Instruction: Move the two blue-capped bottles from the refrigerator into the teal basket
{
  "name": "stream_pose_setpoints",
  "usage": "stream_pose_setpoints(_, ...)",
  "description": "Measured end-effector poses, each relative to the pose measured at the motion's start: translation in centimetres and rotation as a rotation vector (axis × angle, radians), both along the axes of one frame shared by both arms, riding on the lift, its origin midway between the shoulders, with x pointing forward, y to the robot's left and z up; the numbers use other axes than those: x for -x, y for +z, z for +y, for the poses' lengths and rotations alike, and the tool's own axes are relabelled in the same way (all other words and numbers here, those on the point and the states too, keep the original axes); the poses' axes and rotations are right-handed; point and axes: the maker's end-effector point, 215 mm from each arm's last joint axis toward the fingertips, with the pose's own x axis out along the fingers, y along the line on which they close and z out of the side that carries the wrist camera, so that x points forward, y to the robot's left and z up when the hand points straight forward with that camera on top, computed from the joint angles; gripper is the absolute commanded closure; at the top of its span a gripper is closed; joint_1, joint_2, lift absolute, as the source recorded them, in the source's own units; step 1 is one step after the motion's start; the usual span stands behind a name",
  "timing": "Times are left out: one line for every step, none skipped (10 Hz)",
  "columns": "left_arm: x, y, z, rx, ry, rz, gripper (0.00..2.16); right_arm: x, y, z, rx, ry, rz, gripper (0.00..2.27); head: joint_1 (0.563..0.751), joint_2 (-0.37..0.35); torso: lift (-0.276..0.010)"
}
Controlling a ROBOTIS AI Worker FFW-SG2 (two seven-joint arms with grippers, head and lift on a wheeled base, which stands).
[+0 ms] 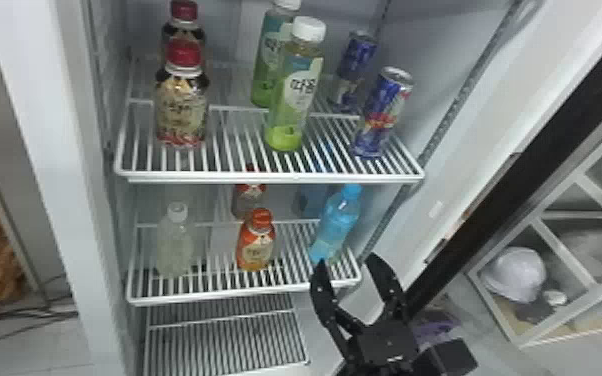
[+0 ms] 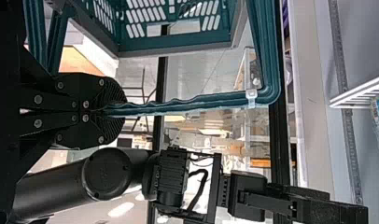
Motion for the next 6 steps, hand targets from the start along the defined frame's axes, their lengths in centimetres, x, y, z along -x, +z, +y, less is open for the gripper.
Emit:
stream_pose_setpoints(0.02, 0.00, -0.01, 0.000, -0.001, 0.000, 1.18, -0.02, 0.07, 0.01, 0.000, 0.000, -0.002, 0.30, 0.695, -0.350, -0.136)
stream_pose_setpoints(0.06, -0.02, -0.01, -0.001, -0.002, 0.000, 1.18, -0.04, 0.12, 0.01, 0.000, 0.000, -0.003, 0.29, 0.695, -0.350, -0.136)
stream_pose_setpoints(0.07, -0.02, 0.00, -0.001, -0.002, 0.000, 1.18, -0.04, 0.14, 0.02, 0.001, 0.001, -0.004, 0.28, 0.695, -0.350, -0.136)
stream_pose_setpoints(0.07, -0.02, 0.00, -0.001, -0.002, 0.000, 1.18, -0.04, 0.19, 0.02, 0.001, 0.001, -0.006, 0.28, 0.695, -0.350, -0.136)
stream_pose_setpoints(0.06, -0.03, 0.00, -0.001, -0.001, 0.000, 1.18, -0.03, 0.23, 0.02, 0.001, 0.001, -0.007, 0.28, 0.695, -0.350, -0.136)
stream_pose_setpoints(0.10, -0.04, -0.01, 0.000, -0.001, 0.001, 1.18, -0.03, 0.27, 0.01, 0.000, 0.000, -0.008, 0.28, 0.695, -0.350, -0.136)
